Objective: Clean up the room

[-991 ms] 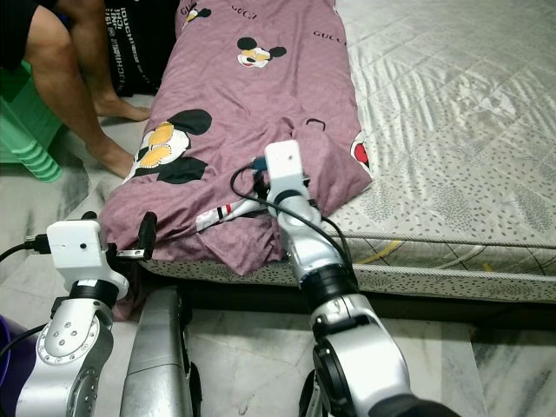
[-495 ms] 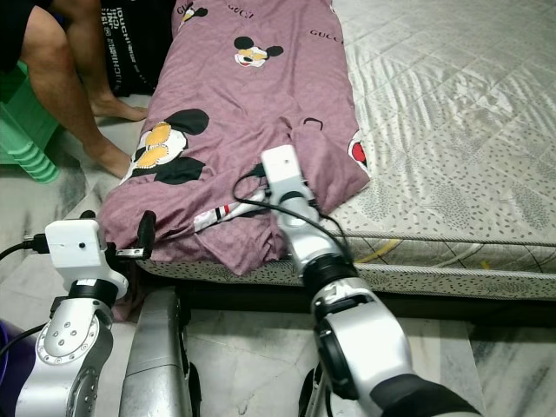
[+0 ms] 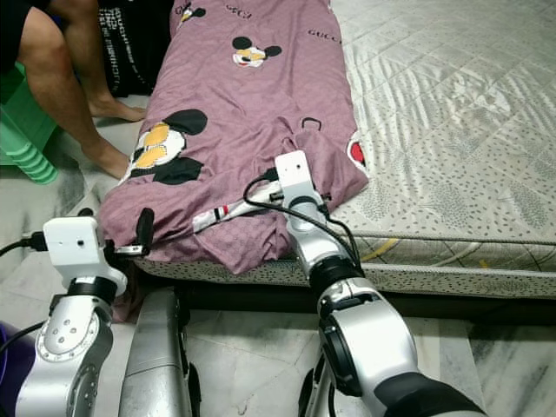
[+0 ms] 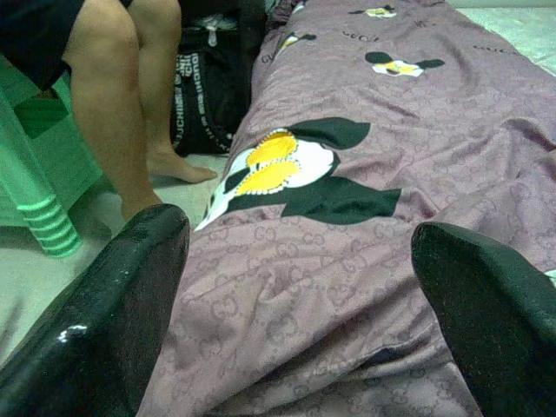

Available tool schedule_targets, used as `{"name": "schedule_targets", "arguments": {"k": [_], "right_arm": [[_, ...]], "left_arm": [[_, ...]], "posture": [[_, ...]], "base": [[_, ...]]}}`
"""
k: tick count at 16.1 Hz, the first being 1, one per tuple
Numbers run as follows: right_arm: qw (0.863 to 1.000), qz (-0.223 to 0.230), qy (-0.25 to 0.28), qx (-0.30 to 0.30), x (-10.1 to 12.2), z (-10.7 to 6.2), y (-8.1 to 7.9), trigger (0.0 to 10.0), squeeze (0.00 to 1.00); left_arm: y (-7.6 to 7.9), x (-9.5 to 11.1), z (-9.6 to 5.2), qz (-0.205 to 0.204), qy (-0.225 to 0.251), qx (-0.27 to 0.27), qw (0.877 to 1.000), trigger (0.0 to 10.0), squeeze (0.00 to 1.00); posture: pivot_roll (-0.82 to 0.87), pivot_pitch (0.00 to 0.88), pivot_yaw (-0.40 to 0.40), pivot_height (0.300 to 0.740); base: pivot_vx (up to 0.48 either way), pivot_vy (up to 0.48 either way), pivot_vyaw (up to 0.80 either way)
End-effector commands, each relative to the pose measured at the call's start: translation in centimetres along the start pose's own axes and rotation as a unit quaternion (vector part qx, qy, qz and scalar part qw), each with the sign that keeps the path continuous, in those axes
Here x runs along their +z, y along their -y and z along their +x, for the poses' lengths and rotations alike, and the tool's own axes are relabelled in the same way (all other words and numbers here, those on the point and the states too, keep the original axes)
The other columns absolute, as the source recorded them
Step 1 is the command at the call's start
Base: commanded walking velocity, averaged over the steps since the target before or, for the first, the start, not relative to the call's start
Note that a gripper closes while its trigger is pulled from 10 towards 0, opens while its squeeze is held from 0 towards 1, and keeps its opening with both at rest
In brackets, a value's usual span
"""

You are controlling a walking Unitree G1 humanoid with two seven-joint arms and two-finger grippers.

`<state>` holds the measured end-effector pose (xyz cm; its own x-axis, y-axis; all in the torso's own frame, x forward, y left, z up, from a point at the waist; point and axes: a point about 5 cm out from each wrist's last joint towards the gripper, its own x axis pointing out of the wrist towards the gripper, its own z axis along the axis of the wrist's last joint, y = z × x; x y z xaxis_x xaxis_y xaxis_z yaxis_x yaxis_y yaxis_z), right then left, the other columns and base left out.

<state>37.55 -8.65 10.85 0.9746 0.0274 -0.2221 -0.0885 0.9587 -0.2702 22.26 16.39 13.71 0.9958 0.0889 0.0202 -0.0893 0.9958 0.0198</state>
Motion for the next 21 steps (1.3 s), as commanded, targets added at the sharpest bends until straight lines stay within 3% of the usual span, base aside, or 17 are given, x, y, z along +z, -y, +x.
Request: {"name": "schedule_targets", "arguments": {"k": [1,8,11,12,15,16,18,20,21], "right_arm": [[1.000,0.015,-0.002,-0.003,0.1,0.1,0.1,0.0,0.00],[0.993,0.112,-0.018,-0.022,-0.7,0.1,1.7,0.0,0.00],[0.991,0.129,-0.023,-0.030,-1.1,0.2,2.4,0.0,0.00],[0.986,0.162,-0.027,-0.037,-1.4,0.1,3.0,0.0,0.00],[0.979,0.198,-0.013,-0.049,-1.3,0.1,3.9,0.0,0.00],[0.975,0.211,0.012,-0.074,-1.6,-0.4,5.6,0.0,0.00],[0.971,0.214,0.025,-0.101,-2.5,-1.3,7.2,0.0,0.00],[0.965,0.215,0.027,-0.146,-4.8,-4.2,10.5,0.0,0.00],[0.965,0.215,0.027,-0.146,-4.8,-4.2,10.5,0.0,0.00]], "left_arm": [[-0.3,0.0,0.0,0.005,-0.001,0.006,1.000,10.0,0.00],[-0.4,0.1,0.2,0.007,0.003,0.006,1.000,10.0,0.00],[-0.3,0.0,0.4,0.006,0.003,0.004,1.000,10.0,0.00],[-0.2,0.1,0.6,0.005,0.006,0.003,1.000,10.0,0.00],[-0.3,0.2,0.7,0.006,0.009,0.004,1.000,10.0,0.00],[-0.5,0.1,0.7,0.006,0.009,0.006,1.000,10.0,0.00],[-0.5,0.1,0.7,0.006,0.009,0.006,1.000,10.0,0.00],[-0.3,-0.1,0.7,0.003,0.008,0.000,1.000,10.0,0.00],[-0.3,-0.1,0.7,0.003,0.008,0.000,1.000,10.0,0.00]], "posture": [[0.16,0.111,-0.019,0.508],[0.16,0.100,-0.016,0.508],[0.15,0.094,-0.014,0.508],[0.15,0.088,-0.013,0.508],[0.15,0.085,-0.013,0.508],[0.14,0.077,-0.009,0.508],[0.13,0.075,-0.006,0.508],[0.10,0.071,0.006,0.508],[0.10,0.071,0.006,0.508]], "base": [[0.000,0.000,0.00],[0.000,0.000,0.00],[0.000,0.000,0.00],[0.000,0.000,0.00],[0.000,0.000,0.00],[0.000,0.000,0.00],[0.000,0.000,0.00],[0.000,0.000,0.00],[0.000,0.000,0.00]]}}
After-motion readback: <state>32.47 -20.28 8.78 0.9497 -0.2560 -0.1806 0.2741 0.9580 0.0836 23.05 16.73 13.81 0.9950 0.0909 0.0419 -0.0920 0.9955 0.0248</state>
